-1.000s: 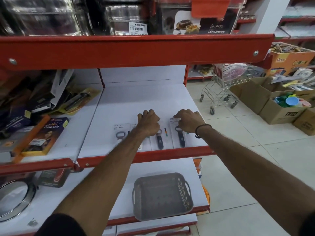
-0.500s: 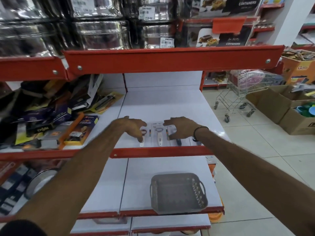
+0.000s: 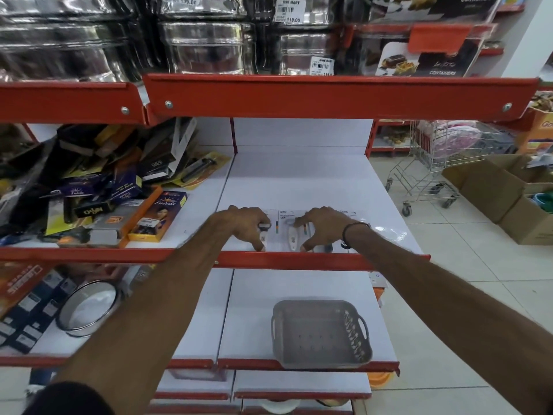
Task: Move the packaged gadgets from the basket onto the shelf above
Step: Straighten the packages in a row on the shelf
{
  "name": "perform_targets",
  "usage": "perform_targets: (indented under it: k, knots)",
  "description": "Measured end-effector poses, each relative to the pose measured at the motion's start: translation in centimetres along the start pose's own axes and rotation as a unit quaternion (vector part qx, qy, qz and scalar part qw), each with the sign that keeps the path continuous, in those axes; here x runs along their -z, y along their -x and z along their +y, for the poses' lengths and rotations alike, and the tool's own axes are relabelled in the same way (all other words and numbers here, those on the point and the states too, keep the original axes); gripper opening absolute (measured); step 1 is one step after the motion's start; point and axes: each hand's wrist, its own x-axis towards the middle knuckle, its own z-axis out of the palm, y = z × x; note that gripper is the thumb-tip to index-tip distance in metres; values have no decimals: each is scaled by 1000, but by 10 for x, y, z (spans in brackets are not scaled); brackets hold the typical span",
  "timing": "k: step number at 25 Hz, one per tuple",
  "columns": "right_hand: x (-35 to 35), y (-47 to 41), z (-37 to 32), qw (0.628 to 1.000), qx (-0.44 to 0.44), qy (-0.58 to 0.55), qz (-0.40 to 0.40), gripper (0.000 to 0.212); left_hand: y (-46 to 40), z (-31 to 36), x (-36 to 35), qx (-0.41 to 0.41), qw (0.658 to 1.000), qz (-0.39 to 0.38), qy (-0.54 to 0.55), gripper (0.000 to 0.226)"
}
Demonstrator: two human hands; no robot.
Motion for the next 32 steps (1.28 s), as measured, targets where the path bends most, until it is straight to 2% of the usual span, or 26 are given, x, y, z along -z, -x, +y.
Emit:
perform_targets:
  k: [4, 6, 8, 11, 15, 19, 25, 30, 32]
  knots:
    - [0, -1, 2, 1000, 1, 0, -5, 76, -5, 3, 7, 4, 999, -32, 18, 53]
    - [6, 2, 5, 1000, -4, -12, -6, 83, -6, 9, 13, 19, 998, -53, 20, 77]
    - [14, 7, 11, 1000, -14, -10, 4, 90, -8, 18, 15, 20, 1000, -20, -8, 95]
    - [22, 14, 33, 1000, -31, -3, 3, 89, -16, 35, 15, -6, 1000, 25, -18, 90]
    - [20, 20, 53, 998, -54, 1, -33, 83, -21, 52, 5, -22, 999, 2, -31, 80]
    - [12, 18, 55, 998, -43, -15, -31, 72, -20, 53, -5, -10, 1000, 15, -13, 80]
    - [13, 16, 50, 999, -32, -5, -25, 67, -30, 51, -7, 10, 1000, 4, -7, 88]
    - [18, 19, 54, 999, -33, -21, -30, 78, -34, 60, 4, 11, 998, -35, -47, 95]
    - [26, 25, 62, 999, -43, -29, -14, 84, -37, 71, 11, -13, 999, -14, -36, 90]
